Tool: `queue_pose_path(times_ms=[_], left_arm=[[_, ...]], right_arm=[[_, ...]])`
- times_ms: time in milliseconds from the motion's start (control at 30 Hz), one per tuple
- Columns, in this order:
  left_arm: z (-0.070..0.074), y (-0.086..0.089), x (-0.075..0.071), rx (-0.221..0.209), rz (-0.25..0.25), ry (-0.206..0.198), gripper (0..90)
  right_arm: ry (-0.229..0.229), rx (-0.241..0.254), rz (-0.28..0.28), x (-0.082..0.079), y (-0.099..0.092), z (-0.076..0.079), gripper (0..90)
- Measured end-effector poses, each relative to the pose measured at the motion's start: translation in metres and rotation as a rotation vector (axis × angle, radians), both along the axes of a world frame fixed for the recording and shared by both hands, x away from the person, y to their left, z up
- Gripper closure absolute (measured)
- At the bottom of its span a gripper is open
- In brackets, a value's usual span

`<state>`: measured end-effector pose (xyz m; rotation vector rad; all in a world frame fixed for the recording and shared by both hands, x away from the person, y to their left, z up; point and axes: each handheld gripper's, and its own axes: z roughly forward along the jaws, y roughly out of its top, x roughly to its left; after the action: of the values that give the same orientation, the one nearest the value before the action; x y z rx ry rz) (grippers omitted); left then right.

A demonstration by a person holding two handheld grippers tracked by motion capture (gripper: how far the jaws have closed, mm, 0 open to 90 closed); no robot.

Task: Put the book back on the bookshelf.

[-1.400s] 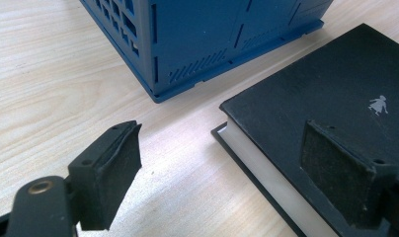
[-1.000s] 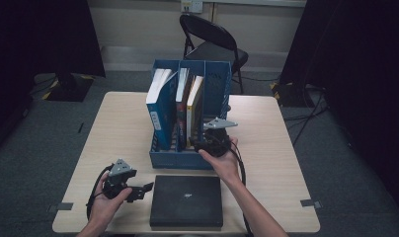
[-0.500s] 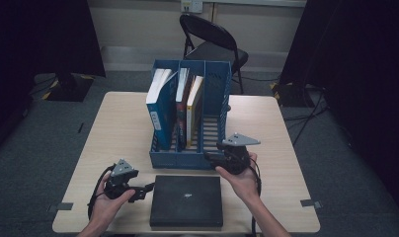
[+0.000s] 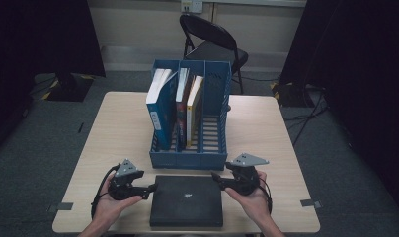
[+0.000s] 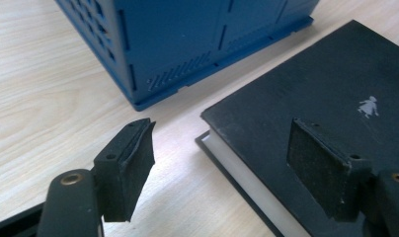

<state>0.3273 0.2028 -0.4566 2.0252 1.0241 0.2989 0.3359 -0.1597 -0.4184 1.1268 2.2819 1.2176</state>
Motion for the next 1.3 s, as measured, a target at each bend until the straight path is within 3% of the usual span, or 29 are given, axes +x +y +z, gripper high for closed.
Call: queue_pose_path(times_ms=[200, 367, 400, 533, 900, 967, 1033, 1100, 1200, 1267, 1300], left_arm=[[-0.001, -0.007, 0.000, 0.015, -0.050, -0.006, 26.4], [-0.003, -0.016, 0.001, 0.026, -0.093, 0.005, 26.0], [-0.004, -0.017, 0.001, 0.009, -0.114, 0.010, 26.4], [-0.009, -0.024, 0.002, 0.042, -0.144, 0.015, 28.6], [-0.012, -0.024, 0.006, 0.015, -0.145, 0.013, 26.6], [-0.012, -0.024, 0.006, 0.014, -0.147, 0.010, 26.6], [-0.012, -0.024, 0.006, 0.016, -0.143, 0.019, 26.4], [-0.012, -0.025, 0.007, 0.015, -0.142, 0.035, 20.8], [-0.017, -0.026, 0.014, -0.046, -0.131, 0.179, 14.9], [-0.017, -0.026, 0.015, -0.048, -0.137, 0.175, 15.0], [-0.016, -0.027, 0.014, -0.036, -0.138, 0.162, 15.0]], right_arm=[[0.075, -0.041, 0.016, -0.013, -0.001, -0.023, 31.3], [0.108, -0.019, 0.033, -0.023, -0.001, -0.036, 29.1], [0.127, -0.029, 0.050, -0.025, 0.002, -0.041, 28.6], [0.139, -0.032, 0.069, -0.023, 0.005, -0.046, 26.7], [0.142, -0.004, 0.081, -0.025, 0.008, -0.051, 21.6], [0.167, 0.011, 0.066, -0.024, 0.007, -0.051, 21.5], [0.169, 0.012, 0.065, -0.024, 0.007, -0.052, 21.4], [0.175, 0.021, 0.064, -0.023, 0.007, -0.052, 21.0], [0.204, 0.045, 0.063, -0.021, 0.005, -0.054, 20.9], [0.242, 0.066, 0.080, -0.018, 0.005, -0.056, 20.8], [0.245, 0.050, 0.077, -0.017, 0.007, -0.054, 20.7]])
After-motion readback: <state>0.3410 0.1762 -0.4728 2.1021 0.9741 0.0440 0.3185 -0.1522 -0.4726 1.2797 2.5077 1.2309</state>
